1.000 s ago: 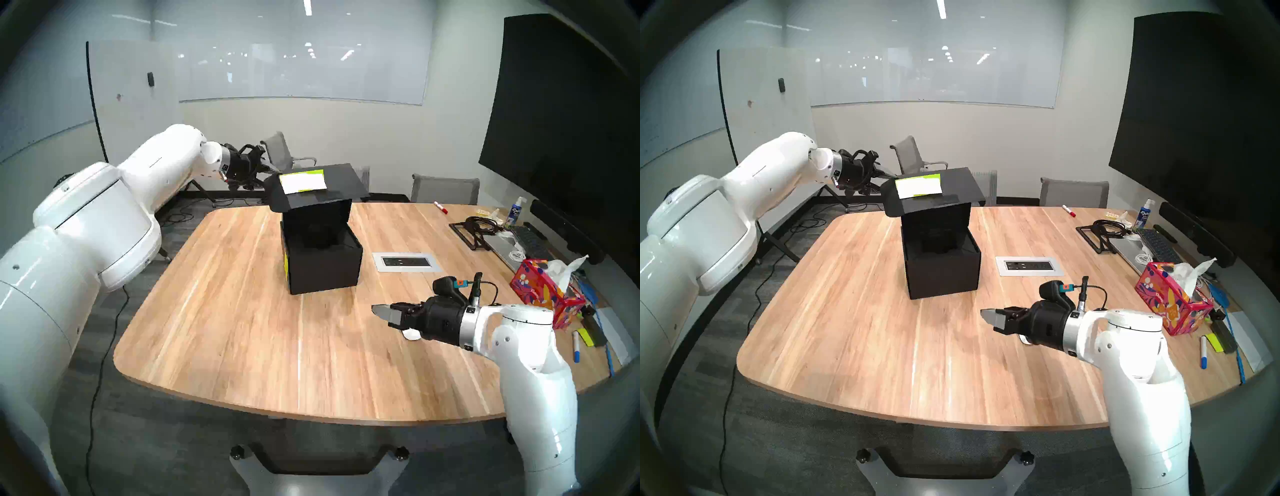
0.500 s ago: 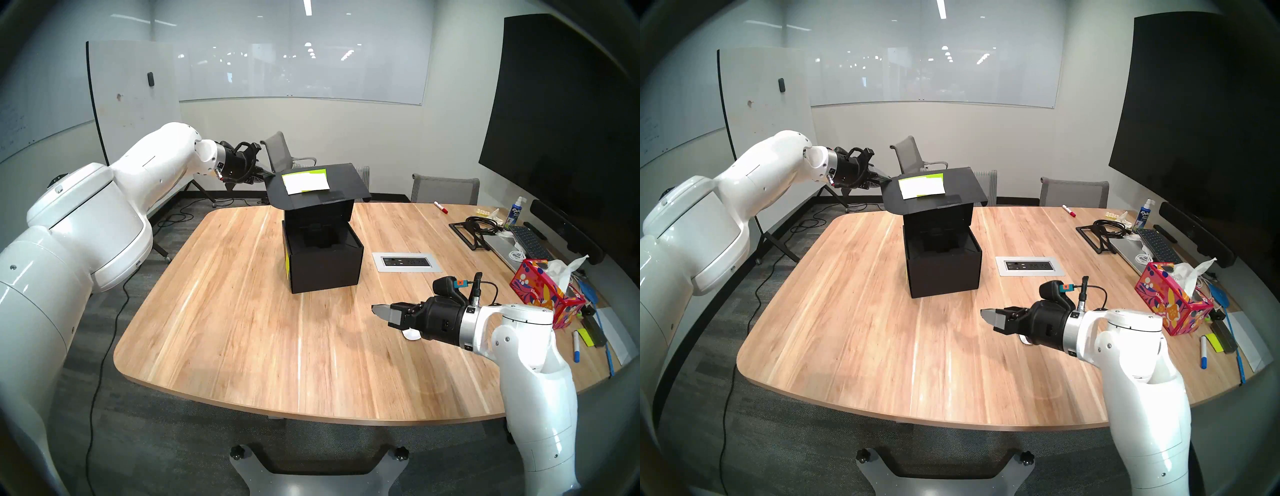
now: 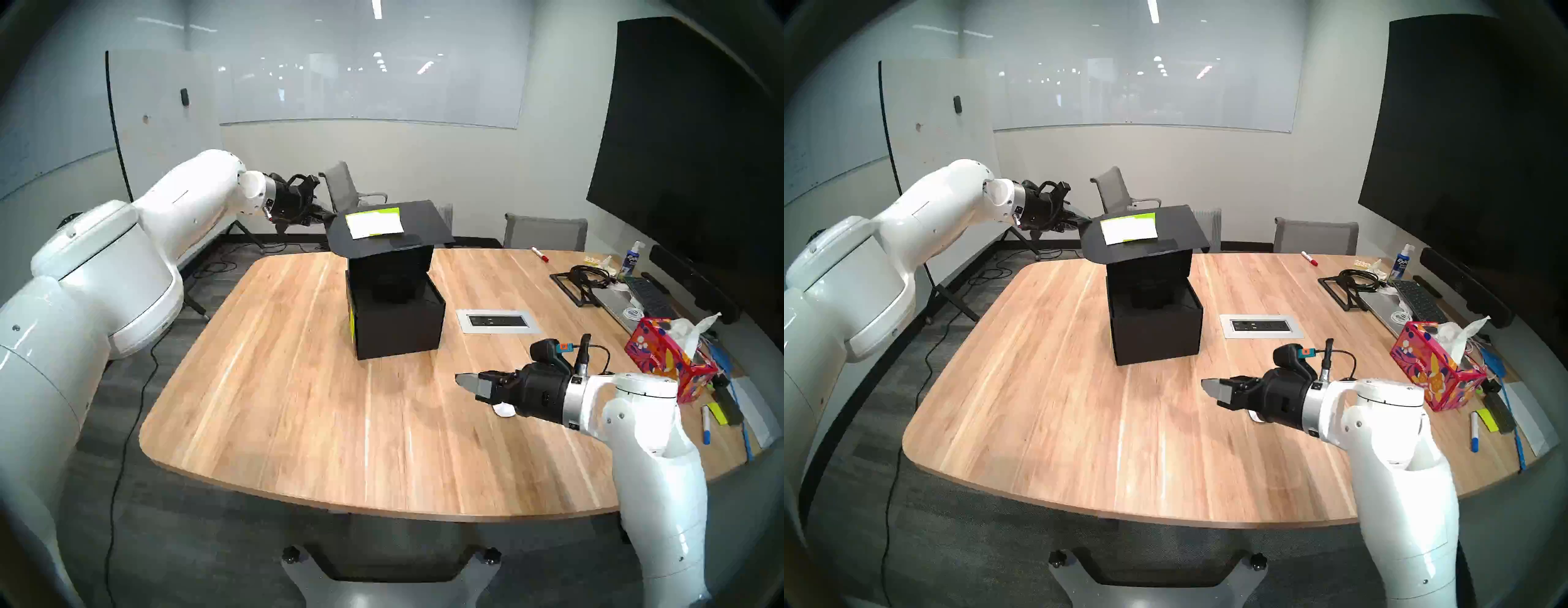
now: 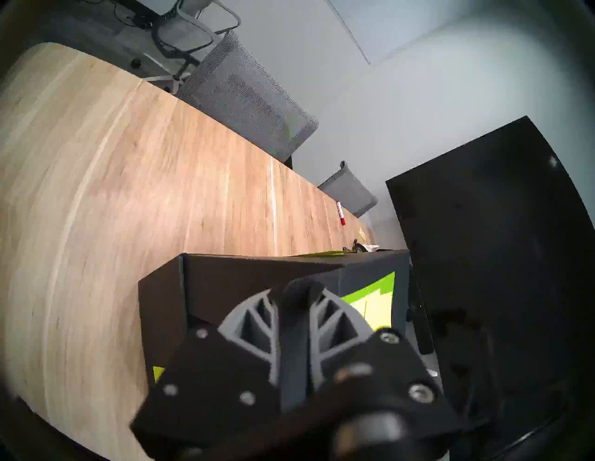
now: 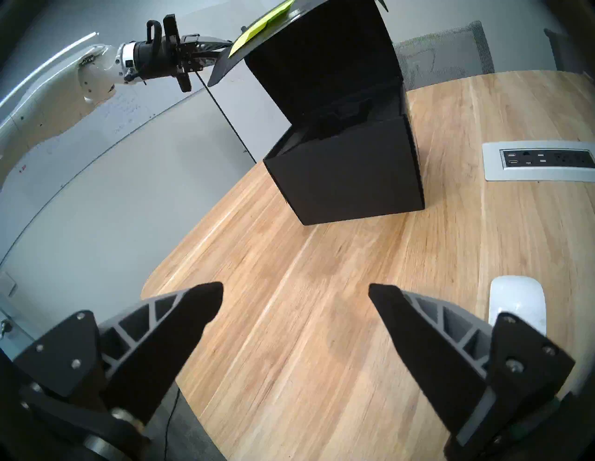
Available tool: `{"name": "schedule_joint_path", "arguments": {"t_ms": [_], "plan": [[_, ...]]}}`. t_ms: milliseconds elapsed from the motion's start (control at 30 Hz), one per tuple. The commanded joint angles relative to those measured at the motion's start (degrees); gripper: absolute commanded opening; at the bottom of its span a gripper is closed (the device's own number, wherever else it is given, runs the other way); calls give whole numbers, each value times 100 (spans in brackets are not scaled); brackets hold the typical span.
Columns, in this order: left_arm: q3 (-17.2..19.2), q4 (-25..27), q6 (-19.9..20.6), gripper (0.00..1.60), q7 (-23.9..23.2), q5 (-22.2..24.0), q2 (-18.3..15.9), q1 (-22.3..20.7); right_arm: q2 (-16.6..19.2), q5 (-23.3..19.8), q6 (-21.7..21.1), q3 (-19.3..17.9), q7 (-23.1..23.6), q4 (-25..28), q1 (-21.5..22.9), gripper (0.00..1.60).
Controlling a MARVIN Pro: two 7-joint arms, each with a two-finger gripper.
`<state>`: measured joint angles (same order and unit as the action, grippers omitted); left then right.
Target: Open the box and place the mouse inside
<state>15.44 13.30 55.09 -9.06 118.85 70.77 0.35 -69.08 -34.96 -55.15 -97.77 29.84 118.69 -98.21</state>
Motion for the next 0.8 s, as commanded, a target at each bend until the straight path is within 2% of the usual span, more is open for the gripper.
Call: {"name": "schedule_joint_path", "arguments": {"t_ms": [0, 300, 333, 367, 400, 767], "plan": [[-101, 23, -9, 0, 39, 92, -5, -11, 14, -10, 15, 9, 0, 102, 41, 160], [-192, 68, -9, 0, 38, 293, -62, -18, 14, -10, 15, 9, 2, 100, 40, 160], [-205, 74, -9, 13, 40, 312, -68, -19, 14, -10, 15, 9, 2, 100, 40, 160], [-218, 77, -9, 132, 43, 331, -71, -21, 14, -10, 15, 9, 2, 100, 40, 160], [-230, 81, -9, 160, 46, 349, -76, -22, 13, -10, 15, 9, 3, 99, 40, 160], [-320, 128, -9, 160, 87, 533, -161, -44, 13, -8, 15, 9, 5, 96, 40, 160]]}}
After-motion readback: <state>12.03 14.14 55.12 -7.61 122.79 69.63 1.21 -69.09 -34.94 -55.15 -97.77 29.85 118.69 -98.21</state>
